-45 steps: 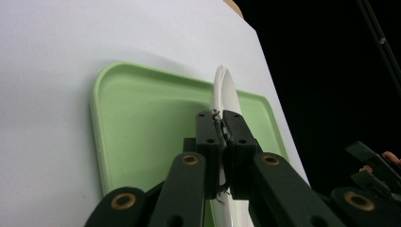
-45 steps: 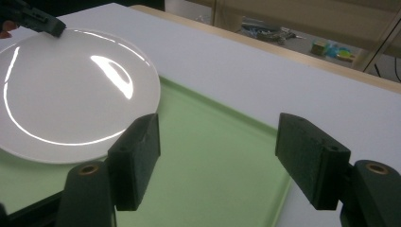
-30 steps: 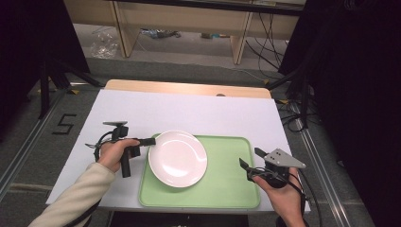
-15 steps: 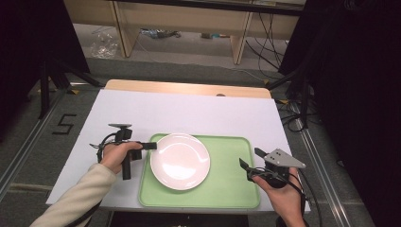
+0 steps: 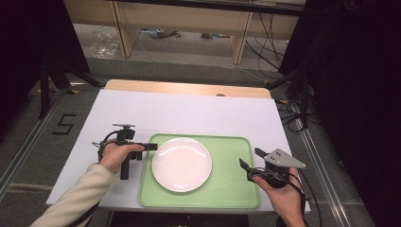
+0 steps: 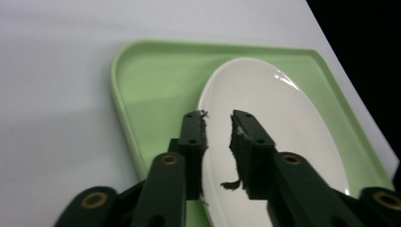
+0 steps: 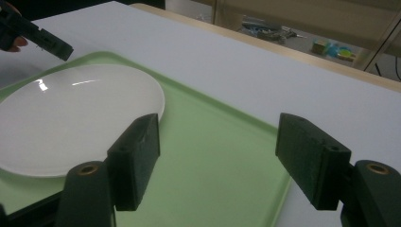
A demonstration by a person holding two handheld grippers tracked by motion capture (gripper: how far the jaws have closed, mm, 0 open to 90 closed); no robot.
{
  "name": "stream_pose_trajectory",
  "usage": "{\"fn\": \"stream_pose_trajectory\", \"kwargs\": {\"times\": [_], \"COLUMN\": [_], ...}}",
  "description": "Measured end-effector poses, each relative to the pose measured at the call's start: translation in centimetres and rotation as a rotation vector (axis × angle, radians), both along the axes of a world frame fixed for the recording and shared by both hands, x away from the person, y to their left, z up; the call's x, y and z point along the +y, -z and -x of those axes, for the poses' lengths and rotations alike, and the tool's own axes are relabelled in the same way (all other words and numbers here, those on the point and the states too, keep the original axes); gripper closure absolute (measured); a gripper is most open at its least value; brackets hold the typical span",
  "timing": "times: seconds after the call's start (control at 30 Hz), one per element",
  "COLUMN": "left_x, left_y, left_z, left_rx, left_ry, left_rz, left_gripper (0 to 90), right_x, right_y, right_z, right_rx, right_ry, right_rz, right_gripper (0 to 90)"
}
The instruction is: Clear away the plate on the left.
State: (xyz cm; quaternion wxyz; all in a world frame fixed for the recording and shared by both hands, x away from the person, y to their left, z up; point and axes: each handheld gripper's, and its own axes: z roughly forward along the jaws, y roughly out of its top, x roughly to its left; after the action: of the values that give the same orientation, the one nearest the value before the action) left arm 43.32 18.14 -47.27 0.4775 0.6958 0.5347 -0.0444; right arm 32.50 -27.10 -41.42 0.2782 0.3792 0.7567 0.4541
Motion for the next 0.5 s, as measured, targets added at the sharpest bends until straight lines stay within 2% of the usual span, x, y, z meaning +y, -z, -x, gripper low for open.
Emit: {"fn": "stream_pose_trajectory", "kwargs": {"times": [0.13,0.2,0.27,0.37,0.47,0.5], "left_x": [0.0,0.1,0.2,0.4,0.6,0.6], "left_y": [-0.9,-1.5,-2.1,-2.8,-3.4,-3.5], "left_z": [0.3,0.5,0.7,1.0,1.3,1.5], "left_rx": [-0.129,-0.221,-0.285,-0.353,-0.384,-0.378], "left_ry": [0.018,0.008,0.008,-0.007,-0.013,-0.023], "left_rz": [-0.035,-0.064,-0.097,-0.127,-0.162,-0.165], "left_gripper": [53.2,45.0,37.4,28.6,25.7,25.0], "right_x": [-0.1,0.0,0.0,0.0,0.0,0.0], "right_y": [0.0,0.0,0.0,0.0,0.0,0.0], "right_z": [0.0,0.0,0.0,0.0,0.0,0.0], "right_rx": [0.008,0.0,-0.001,0.004,-0.001,0.0], "right_ry": [-0.003,0.0,0.001,0.0,0.002,0.002], "right_rz": [0.003,-0.001,-0.001,0.001,0.0,0.0], "right_gripper": [31.8,31.6,31.5,31.2,31.1,31.1]}}
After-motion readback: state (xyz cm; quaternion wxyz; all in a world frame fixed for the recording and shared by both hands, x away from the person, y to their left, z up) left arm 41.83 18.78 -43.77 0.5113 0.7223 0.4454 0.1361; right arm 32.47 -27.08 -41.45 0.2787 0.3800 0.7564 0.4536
